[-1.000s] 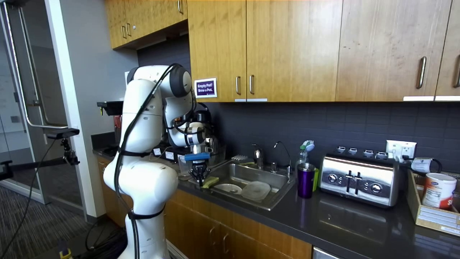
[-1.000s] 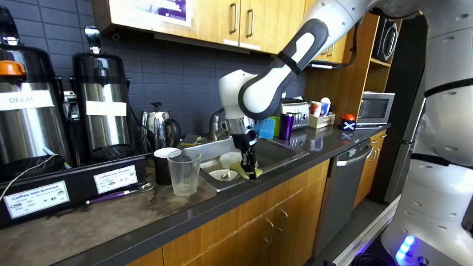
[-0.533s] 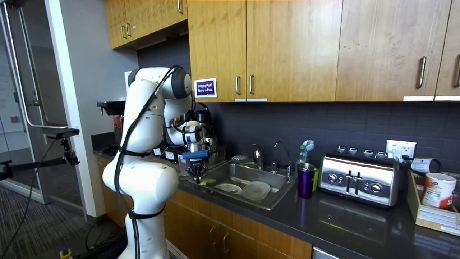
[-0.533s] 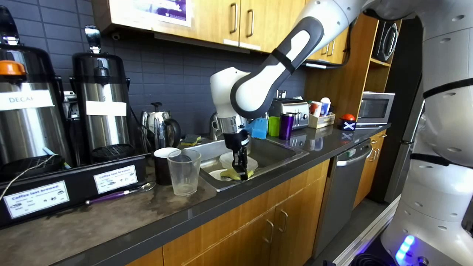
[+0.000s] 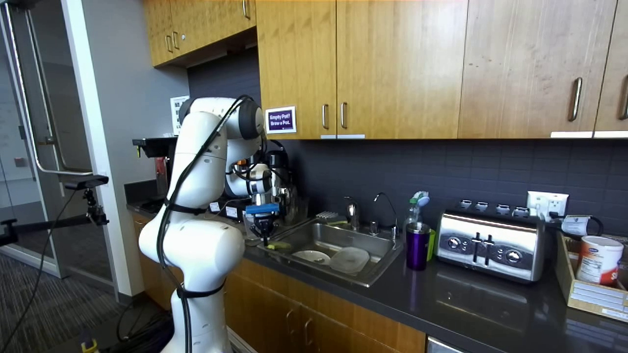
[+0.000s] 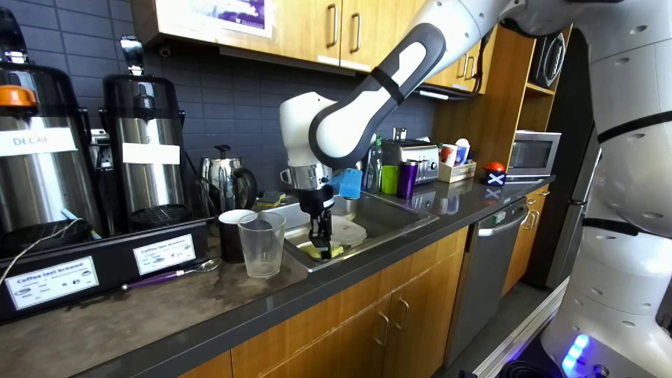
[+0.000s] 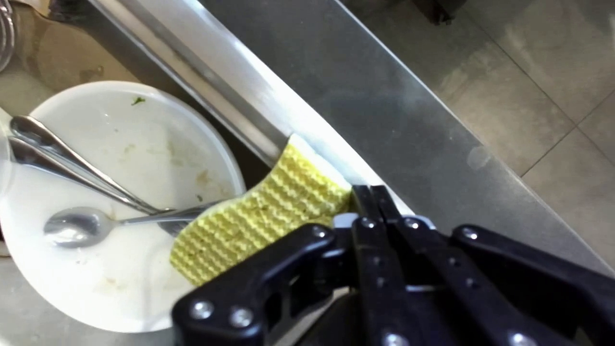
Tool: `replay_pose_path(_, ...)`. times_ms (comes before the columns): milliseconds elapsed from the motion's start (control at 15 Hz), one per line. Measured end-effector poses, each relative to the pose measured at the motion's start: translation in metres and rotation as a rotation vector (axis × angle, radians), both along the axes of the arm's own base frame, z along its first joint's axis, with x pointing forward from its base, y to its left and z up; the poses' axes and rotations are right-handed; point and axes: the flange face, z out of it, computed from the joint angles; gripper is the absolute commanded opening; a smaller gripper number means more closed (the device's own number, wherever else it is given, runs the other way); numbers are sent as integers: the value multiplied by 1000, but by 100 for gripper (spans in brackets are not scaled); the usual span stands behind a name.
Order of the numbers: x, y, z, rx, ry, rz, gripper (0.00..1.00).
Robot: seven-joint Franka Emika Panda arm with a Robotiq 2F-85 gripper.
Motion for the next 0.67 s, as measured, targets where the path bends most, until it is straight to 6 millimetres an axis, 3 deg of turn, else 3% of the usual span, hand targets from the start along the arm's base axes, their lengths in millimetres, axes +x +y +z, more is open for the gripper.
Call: replay_pose_path(667,-7,37,2,48,68,-18,1)
